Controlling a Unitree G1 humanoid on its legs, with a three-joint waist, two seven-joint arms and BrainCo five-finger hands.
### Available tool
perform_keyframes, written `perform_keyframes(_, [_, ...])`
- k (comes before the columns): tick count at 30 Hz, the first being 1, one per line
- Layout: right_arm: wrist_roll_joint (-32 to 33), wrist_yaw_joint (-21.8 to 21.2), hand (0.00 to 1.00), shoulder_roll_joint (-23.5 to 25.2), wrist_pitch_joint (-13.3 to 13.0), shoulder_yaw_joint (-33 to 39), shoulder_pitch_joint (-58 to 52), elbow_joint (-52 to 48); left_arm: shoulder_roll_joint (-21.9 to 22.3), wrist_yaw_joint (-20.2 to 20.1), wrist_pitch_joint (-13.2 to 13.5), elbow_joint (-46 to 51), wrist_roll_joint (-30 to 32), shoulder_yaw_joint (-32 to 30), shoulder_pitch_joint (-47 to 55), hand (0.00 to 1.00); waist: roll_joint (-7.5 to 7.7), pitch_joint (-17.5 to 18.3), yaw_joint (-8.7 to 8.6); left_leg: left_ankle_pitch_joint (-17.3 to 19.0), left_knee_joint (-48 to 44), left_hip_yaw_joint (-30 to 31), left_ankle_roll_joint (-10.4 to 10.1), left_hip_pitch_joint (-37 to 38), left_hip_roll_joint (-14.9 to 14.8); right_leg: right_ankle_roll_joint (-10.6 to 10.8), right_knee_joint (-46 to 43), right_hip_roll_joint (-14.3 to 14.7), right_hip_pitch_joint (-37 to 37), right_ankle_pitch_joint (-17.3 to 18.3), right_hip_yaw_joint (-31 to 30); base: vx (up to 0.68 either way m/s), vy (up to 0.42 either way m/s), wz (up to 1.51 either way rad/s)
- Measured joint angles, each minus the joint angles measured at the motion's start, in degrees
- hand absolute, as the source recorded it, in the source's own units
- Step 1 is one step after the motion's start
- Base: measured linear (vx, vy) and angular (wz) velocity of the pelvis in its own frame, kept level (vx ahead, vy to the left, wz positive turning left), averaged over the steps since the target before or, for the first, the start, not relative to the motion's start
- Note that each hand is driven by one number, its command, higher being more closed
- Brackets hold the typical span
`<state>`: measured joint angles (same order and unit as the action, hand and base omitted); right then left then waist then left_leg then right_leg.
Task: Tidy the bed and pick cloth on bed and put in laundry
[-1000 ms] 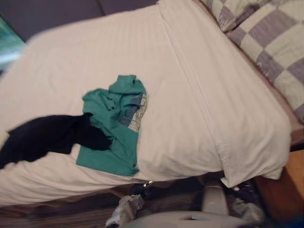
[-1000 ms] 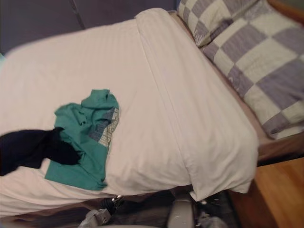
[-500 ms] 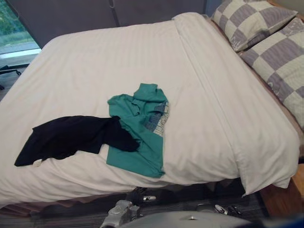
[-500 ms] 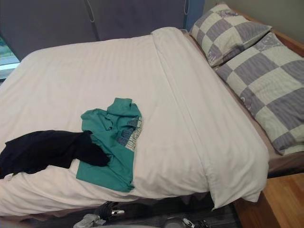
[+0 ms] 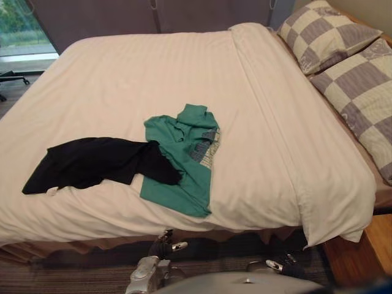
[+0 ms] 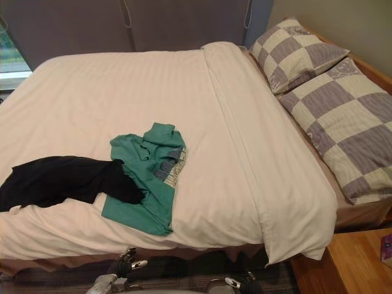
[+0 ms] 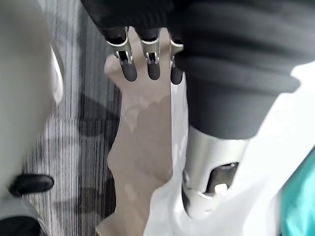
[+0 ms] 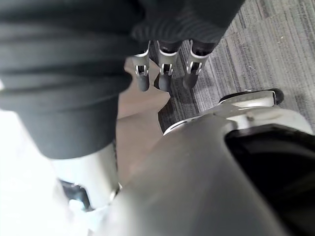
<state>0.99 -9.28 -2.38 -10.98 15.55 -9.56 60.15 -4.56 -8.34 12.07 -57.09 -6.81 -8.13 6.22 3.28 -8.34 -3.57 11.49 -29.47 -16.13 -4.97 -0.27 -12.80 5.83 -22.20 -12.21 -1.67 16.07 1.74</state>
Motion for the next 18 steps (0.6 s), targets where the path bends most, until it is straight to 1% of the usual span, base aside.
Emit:
perform_keyframes(1, [-0.88, 0.06, 0.0, -0.53, -0.11, 0.66, 0.39, -0.04, 0.09, -0.02, 0.04, -0.03, -1.09, 0.31, 0.68, 0.0, -0.99, -0.15, -0.65, 2.31, -4.73, 2.39, 1.15, -0.94, -2.22, -0.02, -1.26, 0.33, -1.41, 0.42, -1.59, -0.19, 0.05, -0.69])
perform_keyframes(2, [-2.43, 0.14, 0.0, -0.62, -0.09, 1.15, 0.49, 0.26, 0.12, -0.01, 0.0, 0.0, -1.48, 0.5, 0.98, 0.0, -1.25, -0.11, -0.86, 2.92, -6.18, 3.4, 1.44, -0.79, -3.08, 0.2, -1.85, 0.23, -2.15, 0.47, -2.8, -0.19, 0.18, -0.64])
perform_keyframes(3, [-4.0, 0.58, 0.0, -0.61, -0.12, 1.74, 0.43, 0.55, 0.07, 0.08, -0.07, 0.01, -2.79, 1.06, 1.59, 0.0, -1.73, 0.16, -1.41, 3.03, -8.33, 5.19, 2.03, -0.65, -4.4, 1.14, -2.64, -0.08, -3.58, 0.49, -4.81, -0.19, 0.294, -0.51])
perform_keyframes(4, [-5.25, 0.91, 0.0, -0.91, -0.2, 1.97, 0.52, 0.59, 0.25, 0.13, -0.45, -0.27, -3.38, 1.56, 2.0, 0.0, -2.81, 0.74, -1.88, 0.79, -7.36, 6.14, 3.39, -0.5, -5.36, 2.53, -3.16, -0.3, -5.2, 0.08, -5.97, -0.15, 0.341, -0.38])
perform_keyframes(5, [-5.91, 1.24, 0.0, -1.06, -0.49, 2.28, 0.74, 0.62, 0.51, 0.14, -0.65, -0.4, -3.33, 1.75, 2.0, 0.0, -3.35, 1.1, -1.9, 0.8, -5.54, 6.26, 1.58, -0.23, -5.13, 3.42, -3.44, -0.54, -5.99, -0.19, -6.51, -0.11, 0.389, -0.06])
perform_keyframes(6, [-6.27, 1.78, 0.0, -1.1, -0.6, 3.02, 0.67, 1.14, 0.58, 0.25, -0.68, -0.4, -3.31, 2.69, 1.91, 0.0, -3.52, 1.39, -2.24, 4.95, -1.69, 4.85, -1.92, 1.33, -3.28, 5.42, -2.43, -1.55, -6.28, -1.31, -7.62, -0.05, 0.327, 0.2])
perform_keyframes(7, [-6.27, 2.11, 0.0, -0.99, -0.66, 3.89, 0.6, 1.58, 0.59, 0.26, -0.68, -0.38, -3.27, 3.4, 1.88, 0.0, -3.43, 1.43, -2.57, 6.42, -0.1, 4.15, -3.43, 1.49, -2.75, 6.4, -0.95, -2.32, -5.83, -2.39, -7.56, -0.08, 0.395, 0.5])
perform_keyframes(8, [-6.34, 2.61, 0.0, -0.68, -0.69, 4.79, 0.79, 2.56, 0.26, 0.41, -0.79, -0.36, -3.18, 4.06, 1.83, 0.0, -3.11, 1.31, -2.4, 8.8, 1.47, 4.08, -5.13, 1.29, -1.74, 7.76, 2.6, -3.57, -4.65, -5.4, -7.41, -0.09, 0.366, 0.41])
perform_keyframes(9, [-6.96, 2.7, 0.0, -0.48, -0.7, 4.88, 0.87, 4.0, -0.99, 1.37, -1.77, -0.5, -3.13, 4.09, 1.98, 0.0, -2.49, 0.8, -1.57, 9.12, 1.0, 3.84, -4.88, 1.2, -0.41, 7.59, 6.19, -4.56, -3.24, -9.72, -7.44, -0.1, 0.319, 0.2])
perform_keyframes(10, [-7.12, 2.61, 0.0, -0.51, -0.82, 4.74, 0.83, 4.32, -1.24, 1.65, -2.3, -0.33, -3.64, 3.55, 2.23, 0.0, -2.4, 0.82, -1.2, 9.13, 1.32, 3.69, -4.67, 1.18, -0.43, 6.71, 7.71, -4.54, -2.68, -12.28, -6.55, -0.11, 0.207, -0.2])
perform_keyframes(11, [-8.85, 2.23, 0.0, -0.55, -1.93, 4.02, 0.8, 4.89, -2.07, 2.22, -2.86, -0.34, -2.98, 3.55, 2.28, 0.0, -2.4, 1.06, 0.19, 8.32, 3.49, 1.96, -3.61, 2.5, -0.89, 4.41, 10.25, -4.56, -2.07, -17.5, -3.29, -0.13, 0.168, -0.51])
perform_keyframes(12, [-11.5, 1.74, 0.0, -1.87, -3.39, 1.52, 1.67, 4.83, -2.47, 2.46, -2.84, -0.19, -2.56, 3.54, 2.62, 0.0, -2.53, 1.12, 1.43, 6.35, 7.62, -1.07, -2.81, 5.07, -0.86, 0.83, 11.14, -4.32, -2.23, -20.48, 0.92, -0.14, 0.158, -0.64])
perform_keyframes(13, [-12.69, 1.33, 0.0, -2.44, -4.1, -0.35, 1.95, 4.78, -2.73, 2.46, -2.8, -0.19, -2.43, 3.56, 2.93, 0.0, -2.46, 1.16, 1.56, 5.1, 9.89, -2.25, -2.55, 6.2, -0.48, -0.1, 8.87, -4.01, -3.0, -19.79, 2.95, -0.13, 0.134, -0.64])
perform_keyframes(14, [-13.17, 0.8, 0.0, -2.76, -4.82, -2.54, 2.29, 4.38, -2.92, 2.47, -2.74, -0.2, -1.81, 3.59, 3.13, 0.0, -2.47, 1.17, 1.32, 3.34, 12.73, -3.05, -2.2, 6.96, 0.12, -0.83, 5.08, -3.25, -3.85, -17.84, 4.66, -0.13, 0.067, -0.33])
perform_keyframes(15, [-12.81, 0.46, 0.0, -3.08, -4.95, -4.18, 2.6, 4.23, -3.18, 2.43, -2.72, -0.37, -0.6, 4.17, 3.05, 0.0, -2.6, 1.17, 0.75, 1.35, 15.88, -3.01, -1.92, 7.2, 1.06, -0.45, 1.79, -1.31, -4.17, -14.06, 4.78, -0.13, 0.032, -0.12])
perform_keyframes(16, [-11.51, 0.46, 0.0, -3.31, -4.8, -5.29, 2.54, 4.27, -3.3, 2.4, -2.65, -0.4, -0.35, 4.91, 2.78, 0.0, -2.62, 1.15, 0.72, 0.48, 17.8, -2.0, -1.51, 6.86, 2.01, 0.05, -1.27, 1.24, -3.96, -8.79, 3.55, -0.1, -0.014, 0.04])
perform_keyframes(17, [-10.74, 0.46, 0.0, -3.29, -4.53, -5.44, 2.4, 4.27, -3.3, 2.38, -2.66, -0.43, -0.33, 5.19, 2.6, 0.0, -2.59, 1.17, 0.74, 0.12, 18.26, -1.68, -1.38, 6.6, 2.33, 0.45, -2.61, 2.68, -3.6, -6.04, 2.79, -0.07, -0.074, 0.33])
perform_keyframes(18, [-10.19, 0.66, 0.0, -3.0, -4.14, -5.59, 1.92, 4.25, -3.16, 1.98, -2.71, -0.42, 0.48, 5.91, 1.83, 0.0, -2.08, 1.14, 0.52, -0.53, 18.4, 0.01, -1.24, 5.41, 3.91, 0.58, -1.17, 5.32, -1.21, 0.46, 0.71, -0.03, -0.085, 0.53])
